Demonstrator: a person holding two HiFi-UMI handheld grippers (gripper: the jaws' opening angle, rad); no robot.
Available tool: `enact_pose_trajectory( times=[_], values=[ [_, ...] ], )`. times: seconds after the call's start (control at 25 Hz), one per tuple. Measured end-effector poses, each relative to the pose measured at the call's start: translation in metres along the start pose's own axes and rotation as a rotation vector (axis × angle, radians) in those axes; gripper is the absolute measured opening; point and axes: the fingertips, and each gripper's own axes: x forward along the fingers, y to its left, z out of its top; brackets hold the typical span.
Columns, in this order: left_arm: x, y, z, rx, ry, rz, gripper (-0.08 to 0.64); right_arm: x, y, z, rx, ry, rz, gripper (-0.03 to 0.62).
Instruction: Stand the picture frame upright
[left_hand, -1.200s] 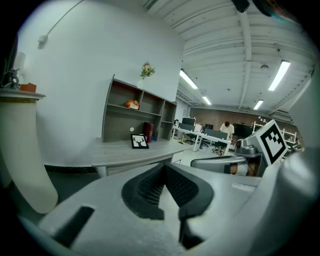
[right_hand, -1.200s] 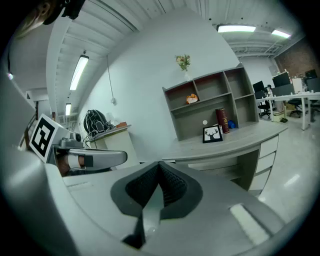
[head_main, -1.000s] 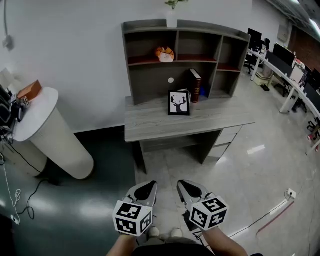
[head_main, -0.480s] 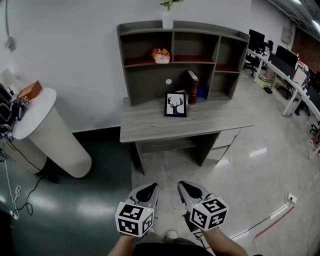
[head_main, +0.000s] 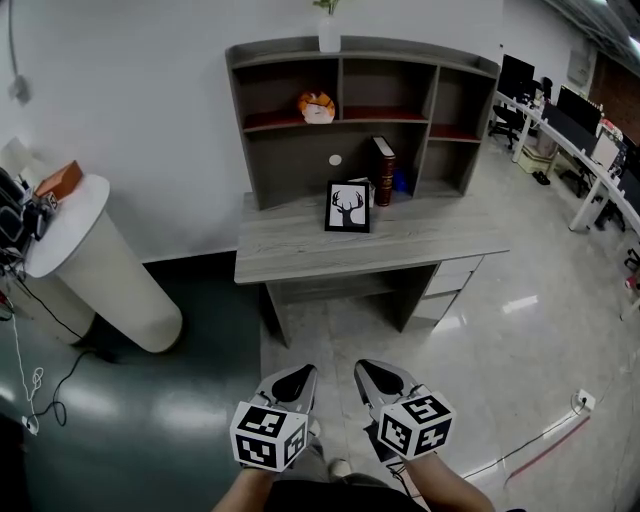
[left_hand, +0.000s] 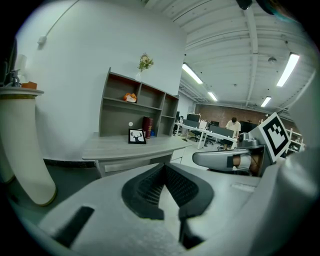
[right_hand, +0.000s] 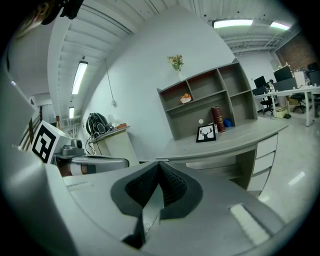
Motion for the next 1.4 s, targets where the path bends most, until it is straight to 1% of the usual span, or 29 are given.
enact_pose_trajectory(
  times=[0.24,0.52,1.12,1.4],
  values=[
    [0.016,0.005,0.002,-0.001,0.010,-0.003,-0.005,0.008,-0.010,0.005,-0.006,0.002,-0.006,0.002],
    [0.046,0.023,0.016,0.013,0.008,-0.039,-0.005,0.035,-0.028,0.017,-0.015,0.000,-0.040,0.001],
    [0.113,0.101,0.061,0.021,0.037,-0.071,-0.005,0.129,-0.059,0.052,0.005,0.027,-0.076,0.000],
    [0.136,0.129,0.074,0.020,0.048,-0.087,-0.005,0.166,-0.068,0.066,0.003,0.037,-0.088,0.000]
  ],
)
